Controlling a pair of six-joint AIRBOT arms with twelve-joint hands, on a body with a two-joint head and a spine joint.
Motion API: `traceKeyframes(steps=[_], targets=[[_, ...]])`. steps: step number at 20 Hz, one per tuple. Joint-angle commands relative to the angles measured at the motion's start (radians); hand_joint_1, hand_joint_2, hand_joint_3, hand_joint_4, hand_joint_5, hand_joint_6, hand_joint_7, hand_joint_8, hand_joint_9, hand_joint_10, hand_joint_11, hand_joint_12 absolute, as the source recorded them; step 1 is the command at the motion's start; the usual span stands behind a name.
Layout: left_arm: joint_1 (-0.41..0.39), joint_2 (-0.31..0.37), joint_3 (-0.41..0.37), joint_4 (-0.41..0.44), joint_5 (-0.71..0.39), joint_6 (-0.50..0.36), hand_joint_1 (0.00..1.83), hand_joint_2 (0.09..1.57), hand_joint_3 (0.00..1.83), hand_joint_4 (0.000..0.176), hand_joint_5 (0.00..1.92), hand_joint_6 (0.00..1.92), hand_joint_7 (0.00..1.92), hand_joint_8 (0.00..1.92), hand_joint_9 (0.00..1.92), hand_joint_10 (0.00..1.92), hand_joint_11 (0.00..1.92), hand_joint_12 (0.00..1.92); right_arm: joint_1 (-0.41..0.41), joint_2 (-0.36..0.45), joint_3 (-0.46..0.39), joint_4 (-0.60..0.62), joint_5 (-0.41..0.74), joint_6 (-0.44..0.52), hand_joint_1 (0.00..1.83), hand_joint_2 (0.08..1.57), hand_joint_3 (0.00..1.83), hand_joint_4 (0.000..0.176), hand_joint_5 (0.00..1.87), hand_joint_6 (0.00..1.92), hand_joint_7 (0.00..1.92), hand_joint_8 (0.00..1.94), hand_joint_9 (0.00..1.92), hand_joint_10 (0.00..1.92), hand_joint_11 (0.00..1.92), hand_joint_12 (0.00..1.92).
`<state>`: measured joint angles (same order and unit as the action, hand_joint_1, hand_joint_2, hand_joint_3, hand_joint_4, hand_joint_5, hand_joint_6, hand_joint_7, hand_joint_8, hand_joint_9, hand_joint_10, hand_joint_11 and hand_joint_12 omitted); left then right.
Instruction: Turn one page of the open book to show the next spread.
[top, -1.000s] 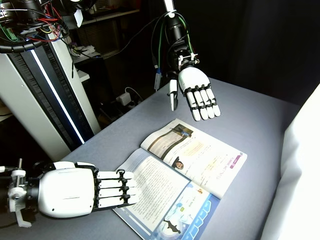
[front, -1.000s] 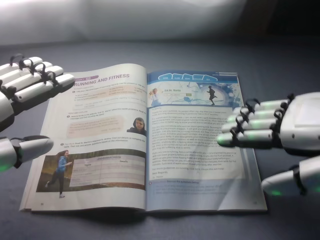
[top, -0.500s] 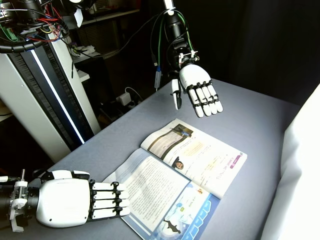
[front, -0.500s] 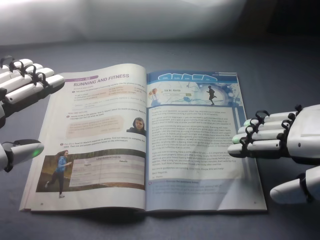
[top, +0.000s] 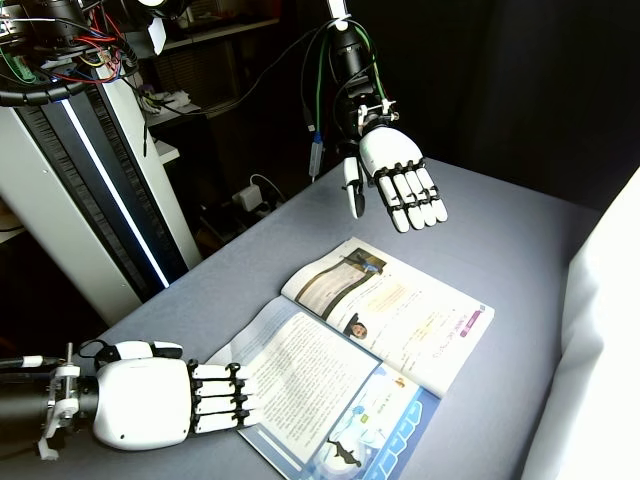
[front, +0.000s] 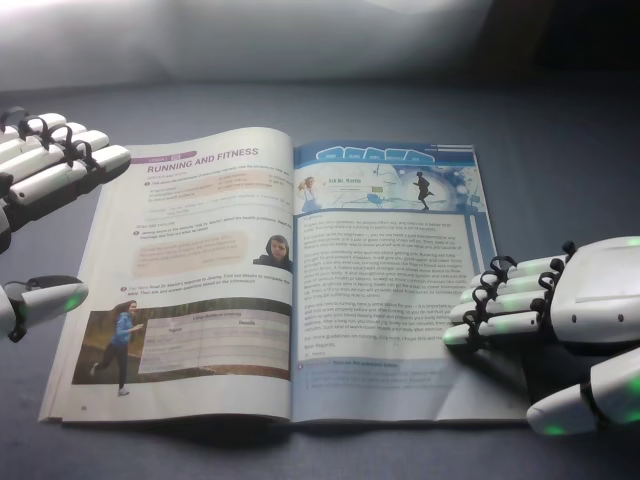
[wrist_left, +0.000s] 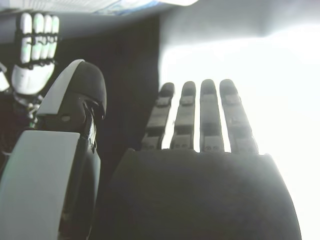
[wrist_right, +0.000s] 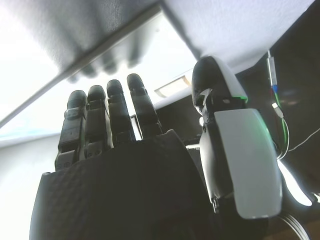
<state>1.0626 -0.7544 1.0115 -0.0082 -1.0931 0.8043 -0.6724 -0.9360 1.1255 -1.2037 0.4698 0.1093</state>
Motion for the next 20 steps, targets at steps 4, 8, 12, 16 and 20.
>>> traceKeyframes(steps=[4,8,12,16,20], targets=[[-0.003,0.006,0.000,-0.027,-0.134,0.000,0.30,1.38,0.00,0.000,0.00,0.00,0.00,0.00,0.00,0.00,0.00,0.00,0.005,-0.025,0.016,0.023,0.043,0.009,0.00,1.28,0.00,0.000,0.04,0.01,0.00,0.00,0.00,0.00,0.00,0.00],[0.006,0.007,-0.002,-0.035,-0.147,0.000,0.27,1.38,0.00,0.000,0.00,0.00,0.00,0.00,0.00,0.00,0.00,0.00,0.005,-0.070,0.044,0.071,0.071,-0.008,0.00,1.28,0.00,0.000,0.00,0.00,0.00,0.00,0.00,0.00,0.00,0.00],[0.009,0.009,-0.004,-0.039,-0.152,0.000,0.23,1.38,0.00,0.000,0.00,0.00,0.00,0.00,0.00,0.00,0.00,0.00,0.005,-0.114,0.073,0.162,0.111,-0.081,0.00,1.27,0.00,0.000,0.00,0.00,0.00,0.00,0.00,0.00,0.00,0.00],[0.014,0.010,-0.004,-0.049,-0.157,0.003,0.27,1.38,0.00,0.000,0.01,0.00,0.00,0.00,0.00,0.00,0.00,0.00,0.027,-0.175,0.110,0.241,0.144,-0.156,0.00,1.28,0.00,0.000,0.00,0.00,0.00,0.00,0.00,0.00,0.00,0.00],[0.028,0.017,-0.011,-0.061,-0.173,0.007,0.31,1.38,0.00,0.000,0.01,0.00,0.00,0.00,0.00,0.00,0.00,0.00,0.058,-0.256,0.160,0.295,0.189,-0.202,0.00,1.28,0.00,0.000,0.00,0.00,0.00,0.00,0.00,0.00,0.00,0.00]])
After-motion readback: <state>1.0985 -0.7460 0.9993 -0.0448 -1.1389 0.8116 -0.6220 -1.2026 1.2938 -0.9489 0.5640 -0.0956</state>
